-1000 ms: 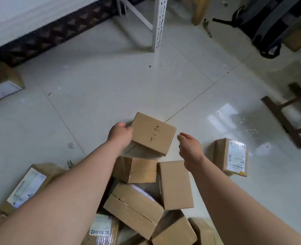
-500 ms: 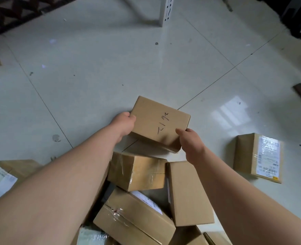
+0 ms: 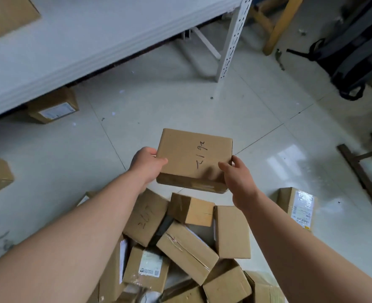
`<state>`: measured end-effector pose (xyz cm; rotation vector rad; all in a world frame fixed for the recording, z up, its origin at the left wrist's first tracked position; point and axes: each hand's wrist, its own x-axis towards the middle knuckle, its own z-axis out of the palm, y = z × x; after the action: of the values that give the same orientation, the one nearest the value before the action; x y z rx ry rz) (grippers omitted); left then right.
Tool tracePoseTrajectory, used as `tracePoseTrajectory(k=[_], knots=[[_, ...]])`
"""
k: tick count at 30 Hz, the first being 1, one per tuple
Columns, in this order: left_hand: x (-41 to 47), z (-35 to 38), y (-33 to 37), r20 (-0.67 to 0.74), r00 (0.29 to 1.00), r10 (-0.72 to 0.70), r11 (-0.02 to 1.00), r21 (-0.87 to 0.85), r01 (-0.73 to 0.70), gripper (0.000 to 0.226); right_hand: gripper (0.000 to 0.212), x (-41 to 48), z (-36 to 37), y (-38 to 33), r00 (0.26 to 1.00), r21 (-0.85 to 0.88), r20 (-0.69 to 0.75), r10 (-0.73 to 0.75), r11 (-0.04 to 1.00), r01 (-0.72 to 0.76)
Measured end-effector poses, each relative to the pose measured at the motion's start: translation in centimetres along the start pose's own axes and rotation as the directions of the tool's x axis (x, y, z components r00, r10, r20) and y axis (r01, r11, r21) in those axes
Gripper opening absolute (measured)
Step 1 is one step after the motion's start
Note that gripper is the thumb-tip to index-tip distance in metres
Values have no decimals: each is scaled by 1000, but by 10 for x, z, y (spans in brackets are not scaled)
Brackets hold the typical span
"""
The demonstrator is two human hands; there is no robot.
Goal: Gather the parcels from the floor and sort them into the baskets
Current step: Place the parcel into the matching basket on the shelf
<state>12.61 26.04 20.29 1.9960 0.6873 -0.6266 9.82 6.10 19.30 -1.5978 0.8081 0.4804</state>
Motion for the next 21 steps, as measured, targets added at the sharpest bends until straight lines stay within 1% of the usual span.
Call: tracePoseTrajectory(k=[2,3,8,10,12,14,18,21], knots=[[-31,-29,16,-29,1000,-6,1000,-18,5,40,28,-38,-1,-31,999,-19,19,-33,999,33],[-47,-44,24,-48,999,-3,1000,-22,2,42,30,-57,-2,-45,998,-25,26,-48,998,49],[-137,-119,61,-121,992,16,999,-47,-22,41,52,-156,-3,-114,991,-31,57,-118,992,120],[-174,-149,72,-142,990,19,996,-82,-31,44,57,-195,-5,-144,985,-30,82,-152,988,154],[-210,-176,80,-154,988,24,991,-128,-44,42,56,-232,-5,-172,973,-30,110,-203,978,207],[-245,-201,87,-180,983,33,984,-166,-63,35,54,-269,-3,-196,957,-27,159,-244,968,251],[-323,-244,92,-305,952,30,971,-218,-100,20,48,-343,5,-225,913,-41,246,-326,937,346],[-385,-270,85,-398,917,10,944,-299,-140,24,55,-397,7,-232,874,-45,325,-361,917,396]])
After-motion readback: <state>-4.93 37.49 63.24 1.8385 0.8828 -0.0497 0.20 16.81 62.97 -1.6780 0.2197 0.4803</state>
